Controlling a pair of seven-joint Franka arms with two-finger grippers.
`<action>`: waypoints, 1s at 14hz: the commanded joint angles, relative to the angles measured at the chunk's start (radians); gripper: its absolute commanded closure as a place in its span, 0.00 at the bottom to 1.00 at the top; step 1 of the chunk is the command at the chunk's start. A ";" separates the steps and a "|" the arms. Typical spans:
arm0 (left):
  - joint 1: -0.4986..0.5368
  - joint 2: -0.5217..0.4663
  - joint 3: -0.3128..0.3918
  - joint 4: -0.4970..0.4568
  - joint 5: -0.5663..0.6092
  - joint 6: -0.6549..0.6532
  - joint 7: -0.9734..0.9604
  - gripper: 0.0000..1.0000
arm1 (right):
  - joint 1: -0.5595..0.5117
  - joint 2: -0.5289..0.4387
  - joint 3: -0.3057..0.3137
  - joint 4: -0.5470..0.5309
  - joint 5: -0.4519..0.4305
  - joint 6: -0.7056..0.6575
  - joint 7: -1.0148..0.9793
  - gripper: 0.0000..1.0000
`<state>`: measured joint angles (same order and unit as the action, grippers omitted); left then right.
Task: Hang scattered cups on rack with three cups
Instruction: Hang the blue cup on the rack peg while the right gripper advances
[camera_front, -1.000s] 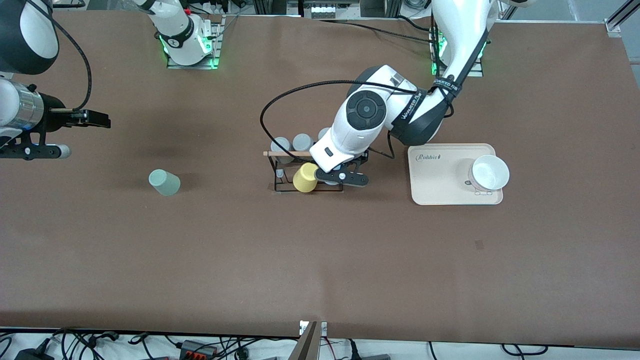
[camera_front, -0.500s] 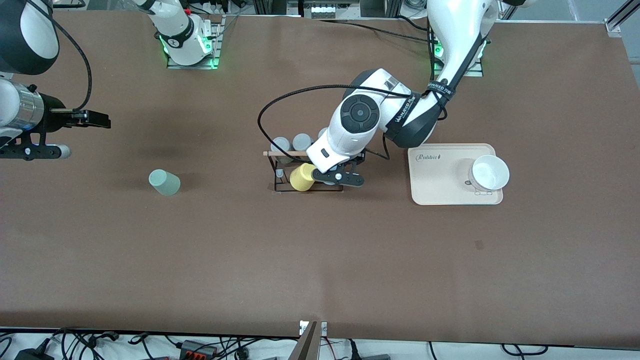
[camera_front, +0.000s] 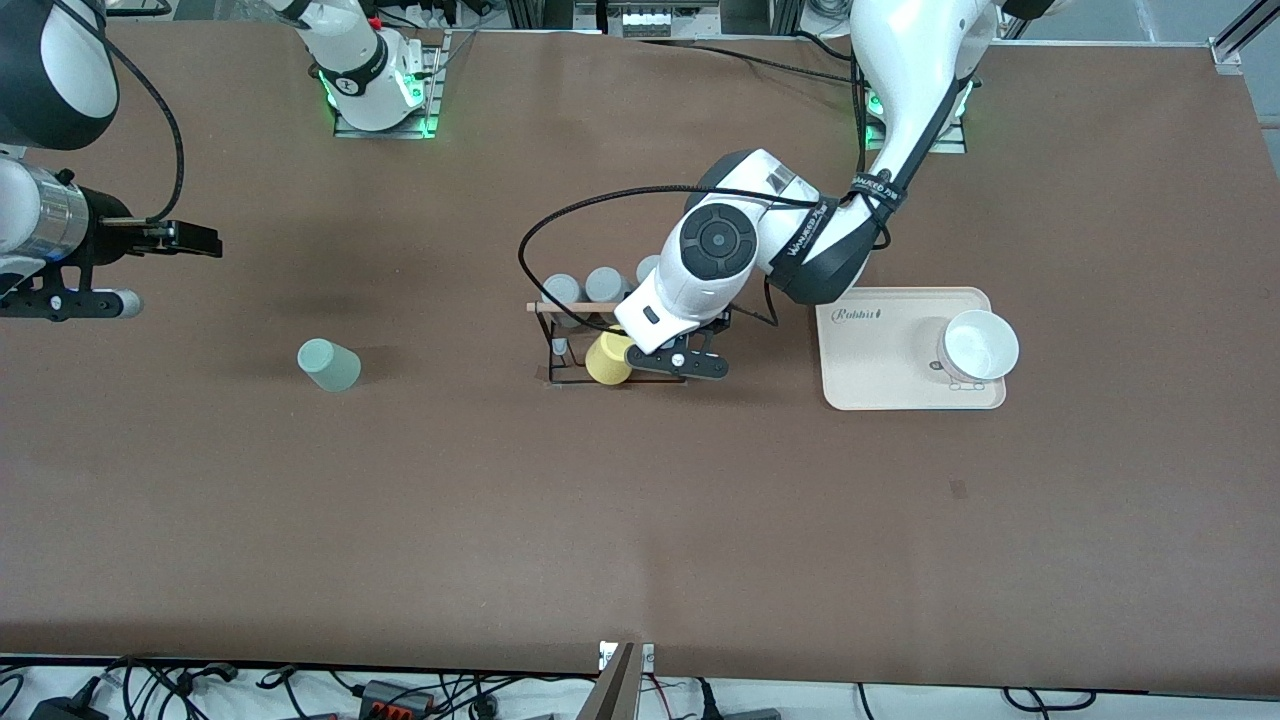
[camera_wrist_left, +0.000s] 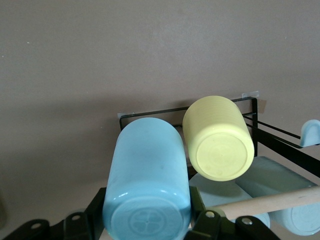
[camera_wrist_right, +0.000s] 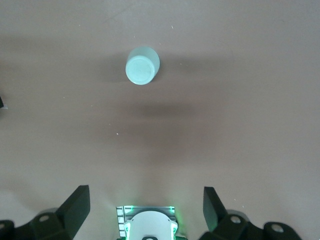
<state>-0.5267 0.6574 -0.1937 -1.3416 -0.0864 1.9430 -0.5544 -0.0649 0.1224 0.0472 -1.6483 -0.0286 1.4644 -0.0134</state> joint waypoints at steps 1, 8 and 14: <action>-0.013 0.024 0.007 0.030 0.007 -0.026 -0.005 0.68 | -0.009 -0.012 0.003 -0.018 0.027 0.039 -0.010 0.00; -0.013 0.053 0.007 0.030 0.000 -0.021 0.002 0.68 | -0.007 -0.012 0.003 -0.135 0.035 0.246 -0.008 0.00; -0.015 0.073 0.005 0.032 -0.001 -0.013 0.007 0.52 | 0.002 -0.043 0.009 -0.341 0.045 0.536 -0.007 0.00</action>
<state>-0.5290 0.7070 -0.1928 -1.3337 -0.0857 1.9472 -0.5539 -0.0631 0.1206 0.0512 -1.9312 -0.0034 1.9519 -0.0134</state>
